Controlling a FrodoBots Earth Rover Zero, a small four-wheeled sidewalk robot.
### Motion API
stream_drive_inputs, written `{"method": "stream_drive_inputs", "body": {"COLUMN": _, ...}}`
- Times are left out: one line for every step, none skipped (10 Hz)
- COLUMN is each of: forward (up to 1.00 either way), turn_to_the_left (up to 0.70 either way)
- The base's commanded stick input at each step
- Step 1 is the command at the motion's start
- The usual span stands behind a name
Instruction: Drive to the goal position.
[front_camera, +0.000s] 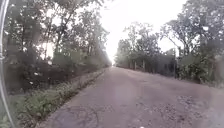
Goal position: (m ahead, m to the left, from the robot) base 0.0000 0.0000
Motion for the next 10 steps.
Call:
{"method": "stream_drive_inputs", "body": {"forward": 0.1, "turn_to_the_left": 0.01}}
{"method": "stream_drive_inputs", "body": {"forward": 0.1, "turn_to_the_left": 0.01}}
{"method": "stream_drive_inputs", "body": {"forward": 0.1, "turn_to_the_left": 0.01}}
{"method": "stream_drive_inputs", "body": {"forward": 0.1, "turn_to_the_left": 0.01}}
{"method": "stream_drive_inputs", "body": {"forward": 0.1, "turn_to_the_left": 0.01}}
{"method": "stream_drive_inputs", "body": {"forward": 0.1, "turn_to_the_left": 0.01}}
{"method": "stream_drive_inputs", "body": {"forward": 0.1, "turn_to_the_left": 0.01}}
{"method": "stream_drive_inputs", "body": {"forward": 0.1, "turn_to_the_left": 0.01}}
{"method": "stream_drive_inputs", "body": {"forward": 0.1, "turn_to_the_left": 0.01}}
{"method": "stream_drive_inputs", "body": {"forward": 0.1, "turn_to_the_left": 0.01}}
